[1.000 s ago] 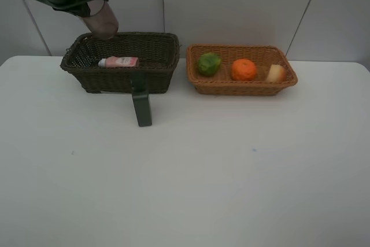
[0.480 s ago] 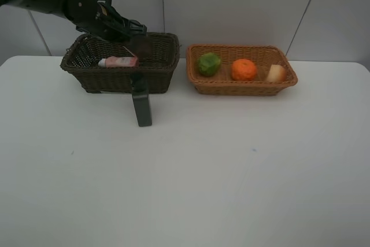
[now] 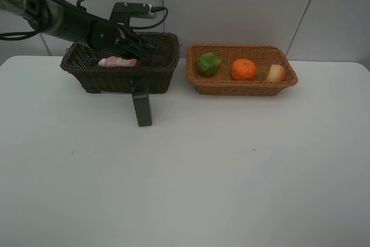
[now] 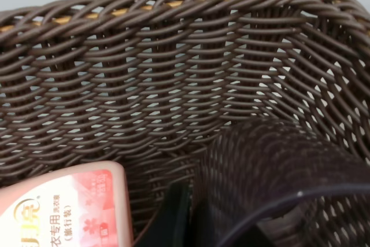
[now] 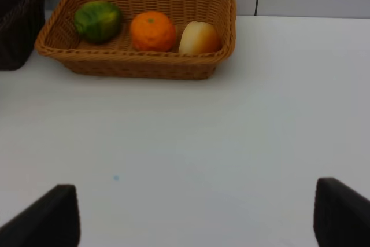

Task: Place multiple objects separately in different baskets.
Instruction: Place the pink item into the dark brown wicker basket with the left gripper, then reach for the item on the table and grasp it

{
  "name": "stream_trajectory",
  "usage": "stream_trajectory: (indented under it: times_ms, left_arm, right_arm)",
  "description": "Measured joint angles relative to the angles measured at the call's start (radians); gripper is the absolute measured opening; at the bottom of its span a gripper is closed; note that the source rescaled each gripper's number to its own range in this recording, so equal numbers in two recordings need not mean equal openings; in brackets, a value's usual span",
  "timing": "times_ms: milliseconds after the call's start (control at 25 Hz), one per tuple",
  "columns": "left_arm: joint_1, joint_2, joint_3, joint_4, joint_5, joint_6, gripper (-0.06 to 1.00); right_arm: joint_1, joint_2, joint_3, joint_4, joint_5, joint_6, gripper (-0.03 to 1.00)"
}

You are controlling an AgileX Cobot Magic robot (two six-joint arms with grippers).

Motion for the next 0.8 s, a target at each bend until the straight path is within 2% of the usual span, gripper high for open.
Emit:
stream_trajectory:
  times_ms: [120, 200, 320, 440, 560, 680, 800]
  left_arm:
    - [-0.002, 0.000, 0.000, 0.000, -0.002, 0.000, 0.06]
    - [-0.002, 0.000, 0.000, 0.000, 0.013, 0.000, 0.20]
    - [-0.002, 0.000, 0.000, 0.000, 0.056, -0.001, 0.59]
    - [-0.002, -0.005, 0.000, 0.000, 0.100, -0.003, 0.90]
    - [-0.002, -0.046, 0.000, 0.000, 0.139, -0.003, 0.98]
    - [-0.002, -0.114, 0.000, 0.000, 0.207, -0.003, 1.00]
    - [-0.002, -0.181, 0.000, 0.000, 0.319, -0.003, 1.00]
  right_arm:
    - [0.000, 0.000, 0.000, 0.000, 0.000, 0.000, 0.73]
    - [0.000, 0.000, 0.000, 0.000, 0.000, 0.000, 0.73]
    - [0.000, 0.000, 0.000, 0.000, 0.000, 0.000, 0.73]
    - [0.000, 0.000, 0.000, 0.000, 0.000, 0.000, 0.73]
    - [0.000, 0.000, 0.000, 0.000, 0.000, 0.000, 0.73]
    - [0.000, 0.000, 0.000, 0.000, 0.000, 0.000, 0.73]
    - [0.000, 0.000, 0.000, 0.000, 0.000, 0.000, 0.73]
